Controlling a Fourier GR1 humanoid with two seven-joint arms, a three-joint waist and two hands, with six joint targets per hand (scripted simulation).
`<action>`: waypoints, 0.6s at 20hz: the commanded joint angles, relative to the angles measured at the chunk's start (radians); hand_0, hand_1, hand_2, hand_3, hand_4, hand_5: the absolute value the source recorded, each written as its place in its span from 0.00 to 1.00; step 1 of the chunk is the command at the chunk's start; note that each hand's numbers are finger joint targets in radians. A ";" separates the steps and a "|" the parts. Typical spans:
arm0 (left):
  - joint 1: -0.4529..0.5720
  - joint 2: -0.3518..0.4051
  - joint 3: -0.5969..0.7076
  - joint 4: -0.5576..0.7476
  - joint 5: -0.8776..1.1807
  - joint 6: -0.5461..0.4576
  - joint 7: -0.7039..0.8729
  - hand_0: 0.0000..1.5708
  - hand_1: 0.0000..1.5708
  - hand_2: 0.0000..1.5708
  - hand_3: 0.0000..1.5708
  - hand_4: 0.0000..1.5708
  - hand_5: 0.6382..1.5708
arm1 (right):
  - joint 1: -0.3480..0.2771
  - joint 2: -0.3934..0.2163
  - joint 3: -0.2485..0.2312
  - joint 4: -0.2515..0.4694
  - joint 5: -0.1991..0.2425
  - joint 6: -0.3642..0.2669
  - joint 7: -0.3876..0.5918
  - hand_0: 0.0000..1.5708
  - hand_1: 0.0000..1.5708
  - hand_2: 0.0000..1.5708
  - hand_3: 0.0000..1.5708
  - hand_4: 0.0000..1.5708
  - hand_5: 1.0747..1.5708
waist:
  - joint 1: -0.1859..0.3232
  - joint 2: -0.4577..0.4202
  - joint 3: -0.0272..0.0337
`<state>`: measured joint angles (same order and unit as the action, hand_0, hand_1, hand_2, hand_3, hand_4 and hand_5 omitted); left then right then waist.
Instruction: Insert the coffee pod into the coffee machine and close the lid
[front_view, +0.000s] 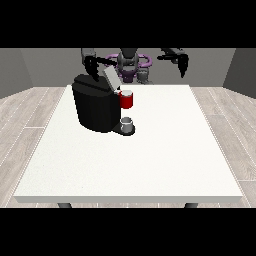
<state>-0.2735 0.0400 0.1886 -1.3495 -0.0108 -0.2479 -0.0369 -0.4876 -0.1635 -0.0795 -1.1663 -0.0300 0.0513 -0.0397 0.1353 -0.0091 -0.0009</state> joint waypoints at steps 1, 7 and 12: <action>0.028 0.017 -0.003 -0.025 0.013 0.006 -0.037 0.00 0.00 0.00 0.00 0.00 1.00 | -0.057 -0.001 0.010 0.045 0.029 0.008 -0.030 0.00 0.00 0.00 0.00 0.00 1.00 | -0.007 0.043 0.0009; 0.026 0.006 -0.013 -0.038 0.012 0.045 -0.042 0.00 0.00 0.00 0.00 0.00 1.00 | -0.159 -0.049 -0.046 0.082 -0.018 0.054 0.042 0.00 0.00 0.00 0.00 0.00 1.00 | -0.017 0.062 0.0009; 0.030 0.066 0.008 -0.041 0.058 0.001 0.029 0.00 0.00 0.00 0.00 0.00 1.00 | -0.156 0.036 0.023 0.104 0.057 -0.021 0.029 0.00 0.00 0.00 0.00 0.00 1.00 | 0.005 0.043 0.0009</action>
<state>-0.2626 0.0889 0.1986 -1.3803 0.0292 -0.2315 -0.0416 -0.6176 -0.1491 -0.0727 -1.0882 0.0083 0.0448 -0.0348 0.1231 0.0406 -0.0016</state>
